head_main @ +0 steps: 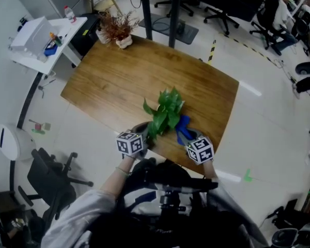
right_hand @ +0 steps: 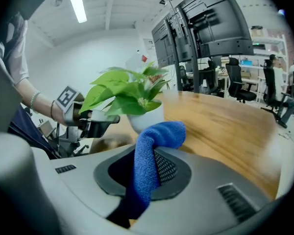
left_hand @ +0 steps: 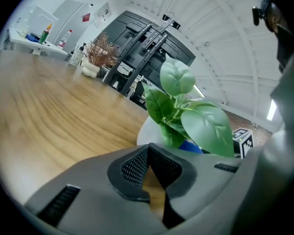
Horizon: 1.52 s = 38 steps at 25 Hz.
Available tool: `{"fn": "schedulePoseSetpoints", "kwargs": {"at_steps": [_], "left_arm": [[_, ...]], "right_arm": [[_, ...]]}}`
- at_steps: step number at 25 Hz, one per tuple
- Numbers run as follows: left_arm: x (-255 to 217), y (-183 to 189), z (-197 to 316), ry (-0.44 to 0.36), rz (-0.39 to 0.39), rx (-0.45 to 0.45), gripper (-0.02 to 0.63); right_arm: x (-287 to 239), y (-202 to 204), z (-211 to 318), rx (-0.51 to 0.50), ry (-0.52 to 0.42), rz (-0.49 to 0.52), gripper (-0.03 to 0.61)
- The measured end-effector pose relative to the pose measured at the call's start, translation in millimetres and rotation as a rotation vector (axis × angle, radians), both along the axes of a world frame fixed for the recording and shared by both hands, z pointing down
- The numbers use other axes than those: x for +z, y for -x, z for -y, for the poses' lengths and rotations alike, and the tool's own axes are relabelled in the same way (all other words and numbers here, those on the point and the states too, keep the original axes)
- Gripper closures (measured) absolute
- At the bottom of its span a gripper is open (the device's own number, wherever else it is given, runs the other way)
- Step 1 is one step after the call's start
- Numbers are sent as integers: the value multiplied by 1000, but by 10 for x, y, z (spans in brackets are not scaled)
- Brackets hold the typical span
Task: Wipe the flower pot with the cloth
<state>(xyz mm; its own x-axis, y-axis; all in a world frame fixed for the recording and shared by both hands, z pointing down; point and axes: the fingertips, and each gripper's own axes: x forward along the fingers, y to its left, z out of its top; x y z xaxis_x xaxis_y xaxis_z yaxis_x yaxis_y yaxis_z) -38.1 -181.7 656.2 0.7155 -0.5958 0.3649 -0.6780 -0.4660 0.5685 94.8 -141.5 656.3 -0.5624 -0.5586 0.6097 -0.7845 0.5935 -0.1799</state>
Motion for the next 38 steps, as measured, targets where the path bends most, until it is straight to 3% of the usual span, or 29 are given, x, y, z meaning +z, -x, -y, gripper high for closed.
{"fn": "schedulePoseSetpoints", "kwargs": {"at_steps": [5, 8, 11, 14, 24, 32, 38], "left_arm": [[12, -270, -337, 42, -68, 43, 606], [-17, -438, -398, 37, -63, 99, 606], [-74, -500, -302, 28, -79, 94, 606], [-110, -448, -175, 21, -88, 52, 606], [-117, -129, 72, 15, -85, -20, 606], [-107, 183, 513, 13, -95, -68, 606], [-115, 151, 700, -11, -85, -78, 606]], "right_arm": [[-253, -276, 541, 1, -100, -28, 517], [-401, -186, 770, -82, -134, -47, 515], [-424, -13, 846, -188, -139, -61, 515], [-395, 97, 814, -223, -128, -59, 515], [-276, 235, 488, -142, -80, 51, 516], [-221, 630, 122, -197, -38, 93, 515], [-212, 927, 0, -250, -20, 112, 515]]}}
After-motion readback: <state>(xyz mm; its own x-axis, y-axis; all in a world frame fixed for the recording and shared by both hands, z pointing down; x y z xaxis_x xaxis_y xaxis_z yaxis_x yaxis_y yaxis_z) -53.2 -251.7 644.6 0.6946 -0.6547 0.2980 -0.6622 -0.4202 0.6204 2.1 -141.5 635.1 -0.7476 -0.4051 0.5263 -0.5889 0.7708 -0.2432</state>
